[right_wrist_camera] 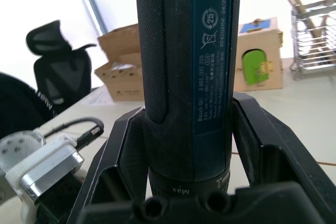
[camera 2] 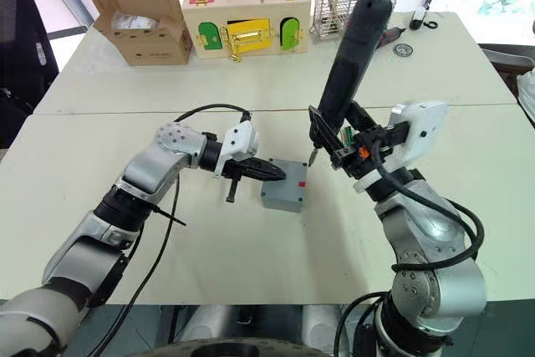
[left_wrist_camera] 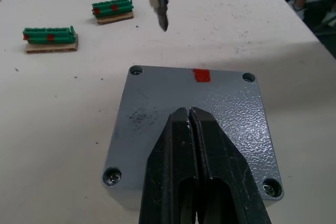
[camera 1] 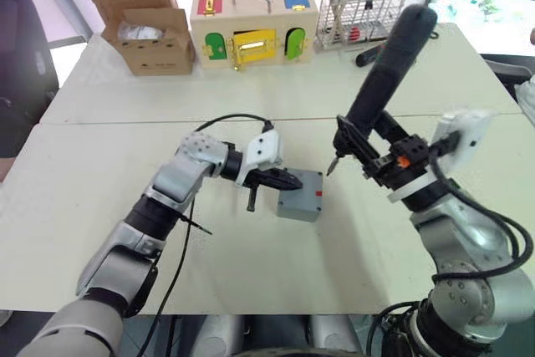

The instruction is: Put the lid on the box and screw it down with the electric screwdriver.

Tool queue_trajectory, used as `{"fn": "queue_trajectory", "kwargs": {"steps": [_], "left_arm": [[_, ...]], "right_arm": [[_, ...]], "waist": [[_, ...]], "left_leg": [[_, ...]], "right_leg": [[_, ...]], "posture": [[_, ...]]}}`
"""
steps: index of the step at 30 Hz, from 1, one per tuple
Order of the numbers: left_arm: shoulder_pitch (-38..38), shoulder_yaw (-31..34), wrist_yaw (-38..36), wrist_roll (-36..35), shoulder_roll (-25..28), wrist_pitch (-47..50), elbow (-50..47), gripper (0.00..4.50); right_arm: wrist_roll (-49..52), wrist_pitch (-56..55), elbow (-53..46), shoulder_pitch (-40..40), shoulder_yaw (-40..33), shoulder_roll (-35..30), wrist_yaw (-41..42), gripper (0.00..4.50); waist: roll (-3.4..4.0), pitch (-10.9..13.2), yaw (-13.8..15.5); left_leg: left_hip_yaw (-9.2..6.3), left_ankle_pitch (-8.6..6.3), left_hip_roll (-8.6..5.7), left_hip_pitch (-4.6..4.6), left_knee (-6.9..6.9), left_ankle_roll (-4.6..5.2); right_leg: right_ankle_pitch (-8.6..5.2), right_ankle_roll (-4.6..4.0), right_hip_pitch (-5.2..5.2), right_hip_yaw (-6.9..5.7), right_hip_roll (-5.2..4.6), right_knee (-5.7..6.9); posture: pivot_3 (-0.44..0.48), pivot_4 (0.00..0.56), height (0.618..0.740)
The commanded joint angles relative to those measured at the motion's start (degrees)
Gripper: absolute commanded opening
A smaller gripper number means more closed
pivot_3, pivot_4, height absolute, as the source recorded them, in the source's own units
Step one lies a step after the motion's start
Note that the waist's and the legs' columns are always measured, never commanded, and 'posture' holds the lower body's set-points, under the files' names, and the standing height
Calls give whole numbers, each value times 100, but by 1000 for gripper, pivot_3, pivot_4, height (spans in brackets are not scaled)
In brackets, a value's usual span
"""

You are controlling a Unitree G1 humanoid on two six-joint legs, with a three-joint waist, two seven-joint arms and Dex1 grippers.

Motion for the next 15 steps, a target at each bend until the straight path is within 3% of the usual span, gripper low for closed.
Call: {"fn": "queue_trajectory", "kwargs": {"steps": [1,15], "left_arm": [[84,0,40,128,14,-41,-8,0],[139,30,139,162,6,12,-82,0]], "right_arm": [[93,-634,22,4,192,-83,-135,1948],[122,-1559,735,76,615,-494,-477,1948]], "waist": [[0,0,2],[-1,-1,5]], "left_leg": [[0,0,0,0,0,0],[0,0,4,0,-1,0]], "right_leg": [[0,0,4,0,1,-10],[0,0,13,-1,4,-29]], "posture": [[0,150,737],[0,150,737]]}}
